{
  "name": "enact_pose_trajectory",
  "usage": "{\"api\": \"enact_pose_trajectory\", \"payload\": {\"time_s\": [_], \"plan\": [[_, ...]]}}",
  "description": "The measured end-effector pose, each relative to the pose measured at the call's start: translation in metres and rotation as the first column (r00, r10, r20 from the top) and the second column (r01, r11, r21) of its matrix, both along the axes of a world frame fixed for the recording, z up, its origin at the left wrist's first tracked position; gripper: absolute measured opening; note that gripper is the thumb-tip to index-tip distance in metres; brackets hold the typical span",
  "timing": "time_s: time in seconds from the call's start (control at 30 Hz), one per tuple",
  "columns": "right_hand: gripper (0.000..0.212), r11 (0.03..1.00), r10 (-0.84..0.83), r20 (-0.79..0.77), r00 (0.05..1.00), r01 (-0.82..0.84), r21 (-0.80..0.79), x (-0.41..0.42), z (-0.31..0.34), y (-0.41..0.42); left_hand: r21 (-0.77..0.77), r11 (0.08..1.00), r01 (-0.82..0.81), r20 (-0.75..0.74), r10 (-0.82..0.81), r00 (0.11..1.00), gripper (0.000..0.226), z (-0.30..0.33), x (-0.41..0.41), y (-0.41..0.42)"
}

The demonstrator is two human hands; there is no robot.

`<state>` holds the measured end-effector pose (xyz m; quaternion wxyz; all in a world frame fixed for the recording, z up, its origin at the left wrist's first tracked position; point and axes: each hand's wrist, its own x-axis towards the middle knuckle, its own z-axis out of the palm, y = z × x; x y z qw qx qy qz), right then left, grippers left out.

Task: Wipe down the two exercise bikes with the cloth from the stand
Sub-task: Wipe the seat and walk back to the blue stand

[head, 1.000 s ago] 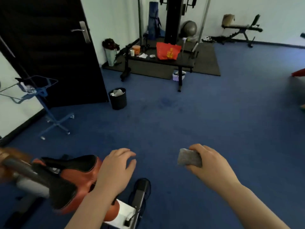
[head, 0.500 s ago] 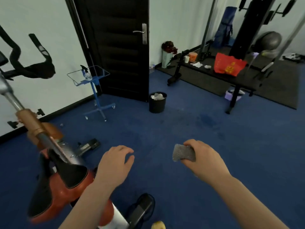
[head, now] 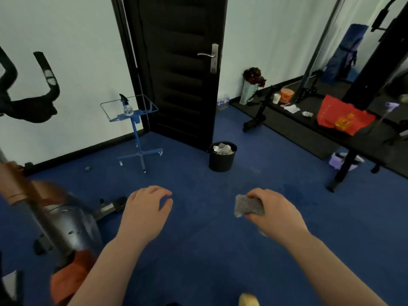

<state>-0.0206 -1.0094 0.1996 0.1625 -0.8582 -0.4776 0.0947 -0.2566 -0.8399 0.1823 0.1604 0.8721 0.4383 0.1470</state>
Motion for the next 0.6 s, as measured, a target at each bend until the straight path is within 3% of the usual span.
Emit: {"api": "enact_pose_trajectory", "payload": {"time_s": [0.23, 0.33, 0.6], "plan": [[0.032, 0.98, 0.197, 0.038, 0.98, -0.196, -0.038, 0.123, -0.001, 0.074, -0.055, 0.98, -0.193, -0.11, 0.186, 0.976, 0.031, -0.008, 0.082, 0.033], [0.032, 0.964, 0.265, 0.07, 0.962, -0.264, -0.021, 0.165, 0.006, 0.112, -0.035, 0.96, -0.278, -0.084, 0.274, 0.958, 0.03, 0.0, 0.106, 0.057], [0.03, 0.93, 0.366, -0.07, 0.928, -0.364, 0.042, 0.192, 0.004, 0.243, -0.02, 0.892, -0.452, -0.067, 0.45, 0.89, 0.03, 0.01, 0.123, 0.137]]}}
